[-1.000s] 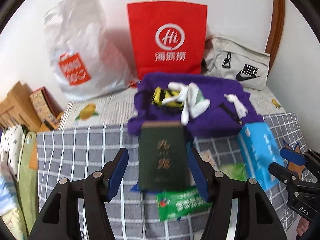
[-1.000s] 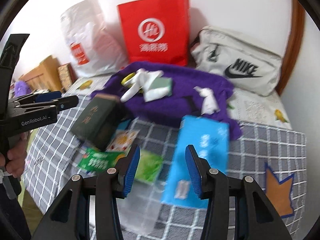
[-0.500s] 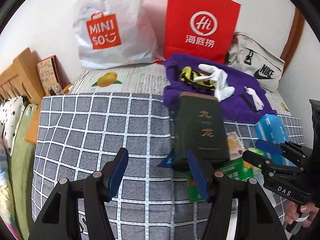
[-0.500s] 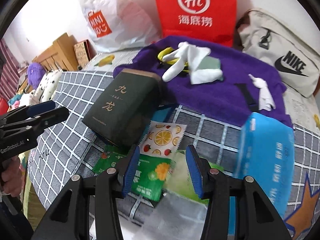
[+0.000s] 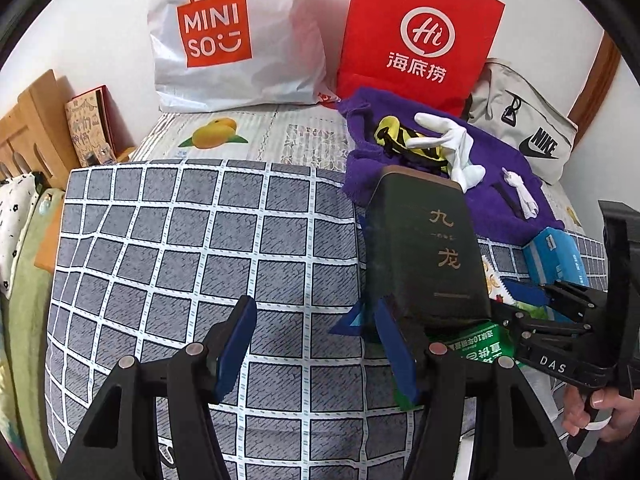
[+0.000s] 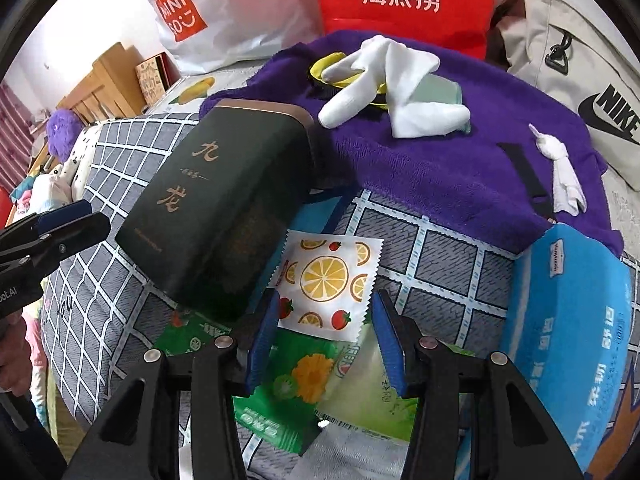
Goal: Organize soft objects
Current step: 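Move both tools back toward the items beside the dark green tin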
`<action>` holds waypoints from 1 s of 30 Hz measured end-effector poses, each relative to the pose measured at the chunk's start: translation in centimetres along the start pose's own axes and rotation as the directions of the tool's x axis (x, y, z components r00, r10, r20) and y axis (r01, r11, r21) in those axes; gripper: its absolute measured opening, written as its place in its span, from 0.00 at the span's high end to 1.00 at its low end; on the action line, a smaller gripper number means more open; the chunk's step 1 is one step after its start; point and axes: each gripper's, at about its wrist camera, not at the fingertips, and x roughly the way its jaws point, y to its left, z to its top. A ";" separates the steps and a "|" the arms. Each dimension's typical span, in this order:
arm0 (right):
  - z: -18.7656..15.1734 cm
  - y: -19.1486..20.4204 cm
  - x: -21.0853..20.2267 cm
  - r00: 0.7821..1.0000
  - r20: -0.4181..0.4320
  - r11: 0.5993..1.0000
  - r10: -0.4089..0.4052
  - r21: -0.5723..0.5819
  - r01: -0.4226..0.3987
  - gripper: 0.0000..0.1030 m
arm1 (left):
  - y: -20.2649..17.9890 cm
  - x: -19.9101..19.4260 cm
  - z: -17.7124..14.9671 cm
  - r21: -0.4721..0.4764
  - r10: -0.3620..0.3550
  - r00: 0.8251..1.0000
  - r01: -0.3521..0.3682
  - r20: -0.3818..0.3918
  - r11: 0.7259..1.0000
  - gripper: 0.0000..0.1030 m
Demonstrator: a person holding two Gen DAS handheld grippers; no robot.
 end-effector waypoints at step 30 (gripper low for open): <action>0.2 0.9 -1.2 0.996 0.044 0.997 0.074 0.004 -0.074 1.00 | 0.8 0.1 -0.1 -0.025 -0.005 1.000 0.004 -0.021 1.000 0.42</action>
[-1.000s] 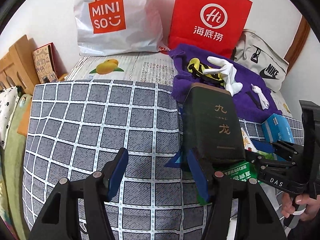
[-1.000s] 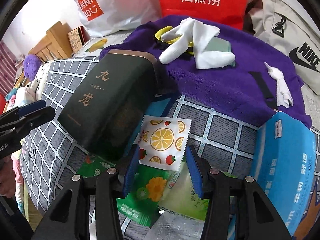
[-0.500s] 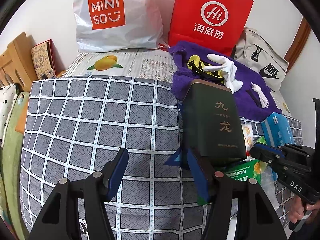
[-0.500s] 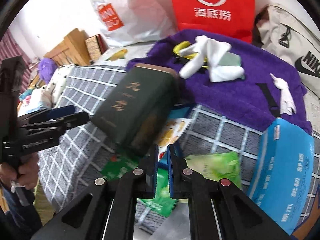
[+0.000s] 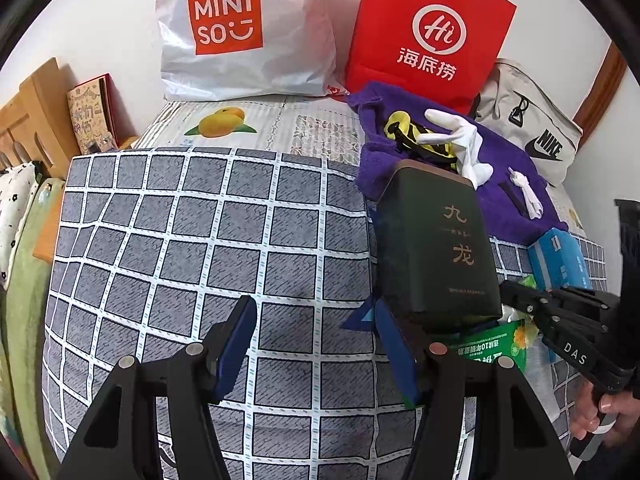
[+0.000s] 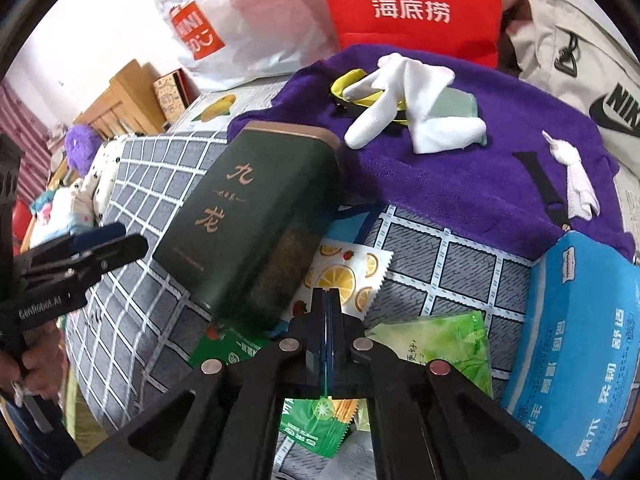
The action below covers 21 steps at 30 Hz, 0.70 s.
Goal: Organize soft objects
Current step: 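Move both tools back toward the items beside the dark green tin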
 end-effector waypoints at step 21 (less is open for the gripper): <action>0.3 -1.5 1.4 0.995 -0.083 0.997 -0.050 0.058 0.055 0.66 | -0.4 0.2 -0.2 0.006 -0.024 1.000 0.024 0.004 1.000 0.42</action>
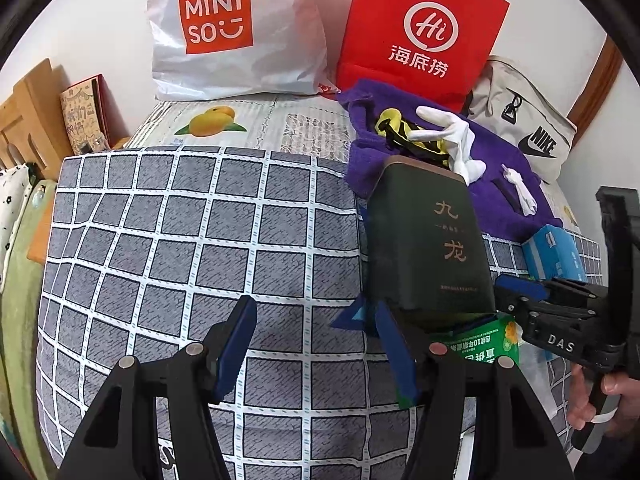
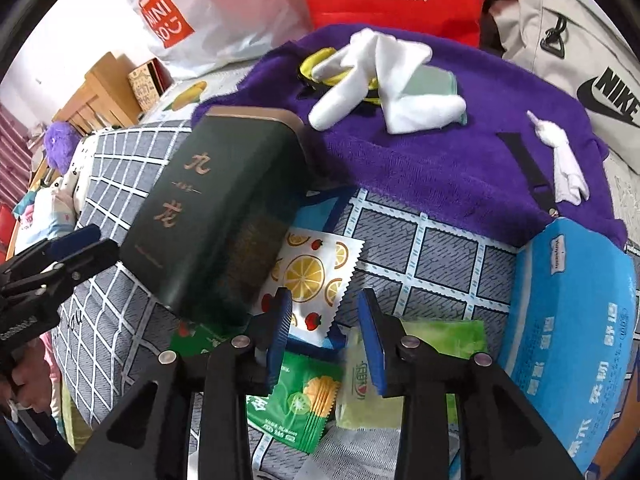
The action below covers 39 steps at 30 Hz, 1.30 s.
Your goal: Organize soft objects
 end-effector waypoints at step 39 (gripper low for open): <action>-1.7 1.7 -4.3 0.991 0.122 0.992 -0.045 -0.111 0.059 0.96 | -0.7 -0.5 -0.4 0.010 0.005 1.000 -0.005 0.002 1.000 0.42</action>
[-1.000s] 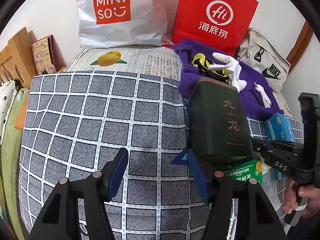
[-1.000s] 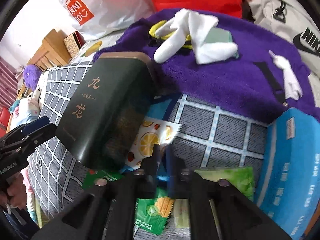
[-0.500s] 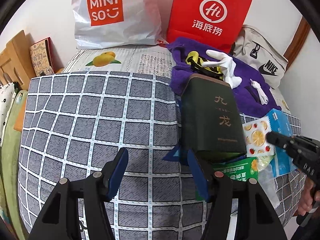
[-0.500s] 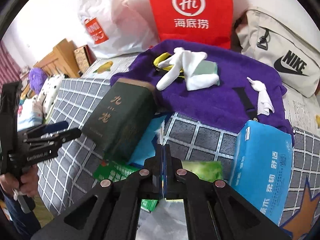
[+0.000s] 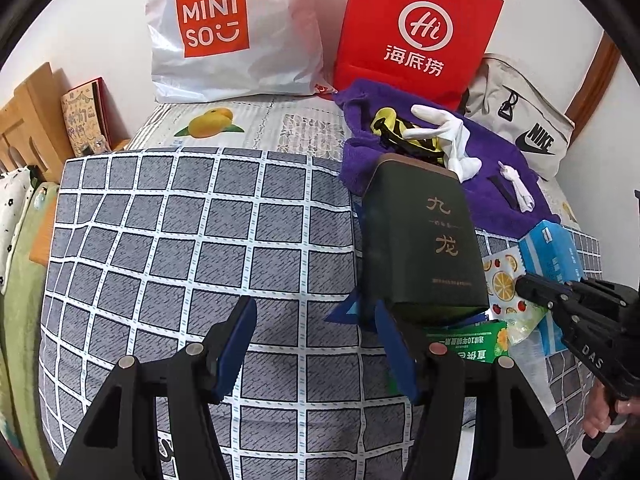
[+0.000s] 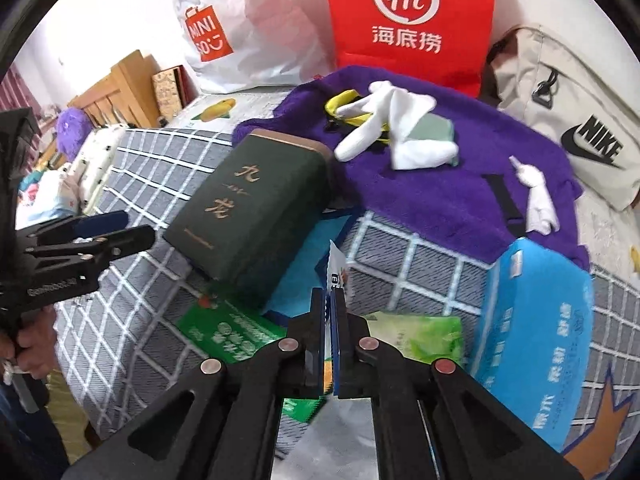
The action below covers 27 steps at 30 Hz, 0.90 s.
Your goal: Organize soft objects
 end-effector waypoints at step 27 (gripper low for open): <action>-1.1 -1.4 -2.8 0.997 0.074 0.999 0.004 0.044 -0.007 0.96 | -4.8 0.8 -3.3 0.136 -0.118 0.993 0.120 -0.022 0.983 0.41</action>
